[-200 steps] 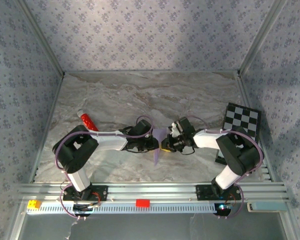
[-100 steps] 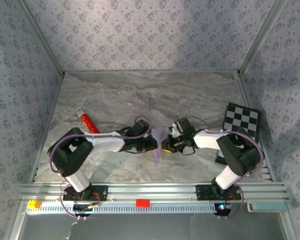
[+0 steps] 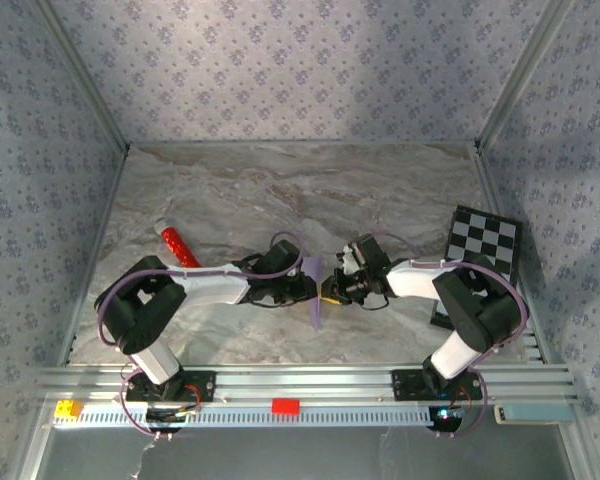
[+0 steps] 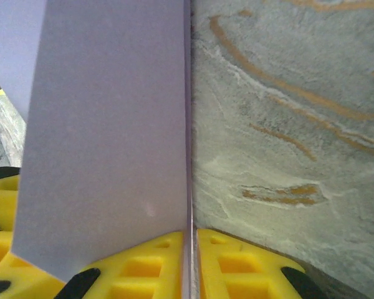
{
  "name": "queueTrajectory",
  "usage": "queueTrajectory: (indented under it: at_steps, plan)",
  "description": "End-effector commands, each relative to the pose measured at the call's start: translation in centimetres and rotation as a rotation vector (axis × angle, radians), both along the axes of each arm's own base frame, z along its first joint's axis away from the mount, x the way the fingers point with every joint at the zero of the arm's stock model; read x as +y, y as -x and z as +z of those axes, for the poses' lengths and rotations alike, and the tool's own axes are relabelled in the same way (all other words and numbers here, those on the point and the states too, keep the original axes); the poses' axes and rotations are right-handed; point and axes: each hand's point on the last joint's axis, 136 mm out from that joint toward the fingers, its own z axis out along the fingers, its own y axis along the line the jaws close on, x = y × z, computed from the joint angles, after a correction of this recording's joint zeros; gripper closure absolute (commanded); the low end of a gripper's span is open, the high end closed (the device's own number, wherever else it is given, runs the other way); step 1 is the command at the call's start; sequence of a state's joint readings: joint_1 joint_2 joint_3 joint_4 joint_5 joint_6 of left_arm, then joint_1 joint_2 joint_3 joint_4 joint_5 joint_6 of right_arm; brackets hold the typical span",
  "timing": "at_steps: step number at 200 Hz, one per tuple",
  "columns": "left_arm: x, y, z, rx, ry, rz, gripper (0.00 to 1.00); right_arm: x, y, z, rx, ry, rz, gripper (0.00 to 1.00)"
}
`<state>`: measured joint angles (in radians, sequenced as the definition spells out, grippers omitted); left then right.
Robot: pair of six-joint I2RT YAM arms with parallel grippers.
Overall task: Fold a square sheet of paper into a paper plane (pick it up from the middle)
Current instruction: Move a paper plane to the center of the table.
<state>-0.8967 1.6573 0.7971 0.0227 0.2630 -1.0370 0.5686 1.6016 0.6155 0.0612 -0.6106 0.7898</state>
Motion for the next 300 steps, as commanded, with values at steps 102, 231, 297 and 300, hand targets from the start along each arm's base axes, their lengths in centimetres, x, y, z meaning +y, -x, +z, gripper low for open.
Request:
queueTrajectory:
  at_steps: [102,231,297,300]
  plan:
    - [-0.8,0.2,0.8,-0.027,-0.005,-0.051,0.85,0.2,0.6,-0.6,0.027,-0.006,0.004,0.85]
    - [0.6,0.1,0.8,-0.043,-0.207,-0.054,0.8,0.1,0.6,-0.8,0.033,-0.002,0.001,0.85]
    - [1.1,0.5,0.2,-0.024,-0.302,-0.071,0.77,0.2,0.5,-0.8,0.029,-0.004,-0.001,0.85]
    - [1.1,0.5,0.2,-0.024,-0.304,-0.071,0.77,0.2,0.5,-0.8,0.029,-0.005,0.0,0.85]
